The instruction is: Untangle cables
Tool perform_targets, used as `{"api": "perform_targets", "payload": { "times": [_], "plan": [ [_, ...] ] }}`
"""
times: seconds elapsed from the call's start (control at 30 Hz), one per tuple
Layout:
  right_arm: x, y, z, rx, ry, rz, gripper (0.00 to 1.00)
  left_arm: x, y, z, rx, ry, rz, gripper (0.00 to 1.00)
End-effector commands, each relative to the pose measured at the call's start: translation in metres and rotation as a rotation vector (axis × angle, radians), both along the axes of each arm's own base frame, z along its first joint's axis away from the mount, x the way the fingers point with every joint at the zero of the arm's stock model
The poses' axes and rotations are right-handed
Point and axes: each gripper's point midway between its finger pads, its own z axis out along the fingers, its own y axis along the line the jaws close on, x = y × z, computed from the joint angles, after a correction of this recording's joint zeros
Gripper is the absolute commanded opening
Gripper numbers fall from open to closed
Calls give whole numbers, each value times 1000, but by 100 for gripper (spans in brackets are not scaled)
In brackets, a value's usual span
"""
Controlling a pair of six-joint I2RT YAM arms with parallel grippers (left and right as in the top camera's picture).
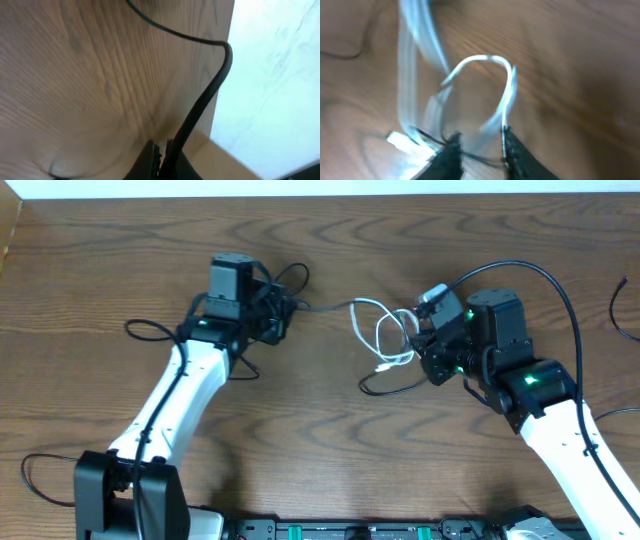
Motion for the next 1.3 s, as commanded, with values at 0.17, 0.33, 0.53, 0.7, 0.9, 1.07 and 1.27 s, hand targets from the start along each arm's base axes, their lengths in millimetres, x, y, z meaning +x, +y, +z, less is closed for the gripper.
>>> {"api": "perform_targets", "payload": {
  "times": [0.17,0.33,0.53,0.7,0.9,1.07,1.27],
  "plan": [
    [15,-51,0,-68,10,-218,6,10,38,12,-96,-11,15,8],
    [11,-39,1,22,40,-162,13,10,46,14,-115,-15,11,8],
    [-9,2,12,110,7,158,61,9,45,14,-120,-12,3,8],
    [-2,5,3,51,-41,246,82,7,42,13,-125,-2,-4,7],
    [16,28,-19,102,-29,318,87,3,29,12,-124,5,-37,8],
    [19,59,-30,114,-48,405,84,-1,15,12,-116,1,-73,8],
    [20,88,-24,49,-154,476,91,-5,1,12,-108,-4,-116,8]
  ]
}}
